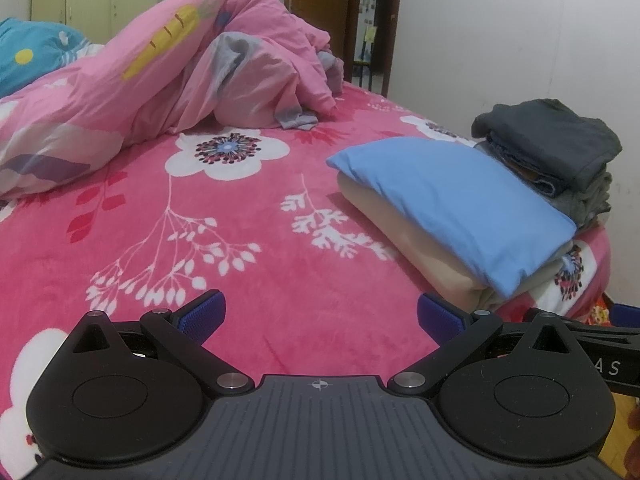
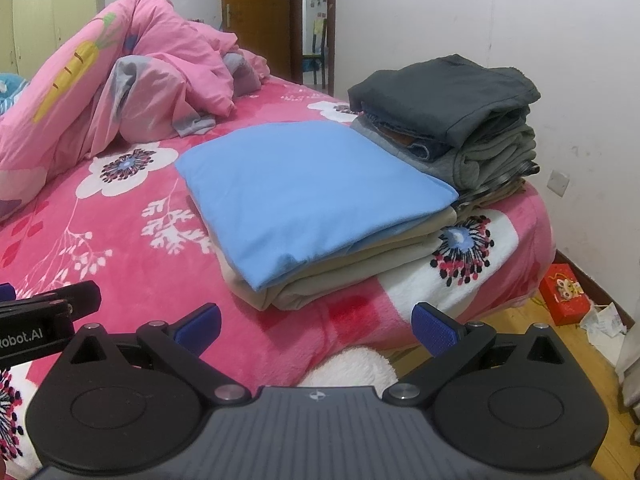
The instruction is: Fold clothes
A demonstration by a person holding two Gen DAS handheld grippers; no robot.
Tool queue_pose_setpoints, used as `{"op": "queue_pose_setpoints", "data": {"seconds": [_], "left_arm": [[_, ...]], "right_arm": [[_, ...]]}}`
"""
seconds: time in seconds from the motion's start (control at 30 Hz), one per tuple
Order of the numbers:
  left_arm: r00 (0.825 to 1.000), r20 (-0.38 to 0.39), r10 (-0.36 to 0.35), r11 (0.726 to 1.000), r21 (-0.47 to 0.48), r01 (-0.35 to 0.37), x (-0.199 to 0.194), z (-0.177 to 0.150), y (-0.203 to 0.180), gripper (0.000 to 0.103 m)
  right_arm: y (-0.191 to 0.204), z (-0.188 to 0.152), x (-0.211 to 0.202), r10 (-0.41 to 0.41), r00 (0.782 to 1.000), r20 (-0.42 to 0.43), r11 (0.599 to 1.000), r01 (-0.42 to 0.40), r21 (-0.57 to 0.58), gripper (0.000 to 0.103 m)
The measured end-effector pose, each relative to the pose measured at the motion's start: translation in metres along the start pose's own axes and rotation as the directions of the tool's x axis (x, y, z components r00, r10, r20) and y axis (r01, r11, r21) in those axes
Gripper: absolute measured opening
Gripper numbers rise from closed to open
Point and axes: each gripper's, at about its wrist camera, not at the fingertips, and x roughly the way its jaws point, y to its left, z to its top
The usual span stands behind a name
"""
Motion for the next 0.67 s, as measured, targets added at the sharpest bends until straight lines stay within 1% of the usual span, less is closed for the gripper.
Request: {"op": "queue_pose_setpoints", "data": {"seconds": [0.67], "left_arm": [[1.000, -0.013, -0.004, 1.000, 0.004, 0.004, 0.0018, -0.0014, -0.0019, 0.103]], "right_arm": [[0.0015, -0.0027, 0.0004, 0.000, 1.000, -0.005, 1.000, 0.000, 0.000, 0.103]]}}
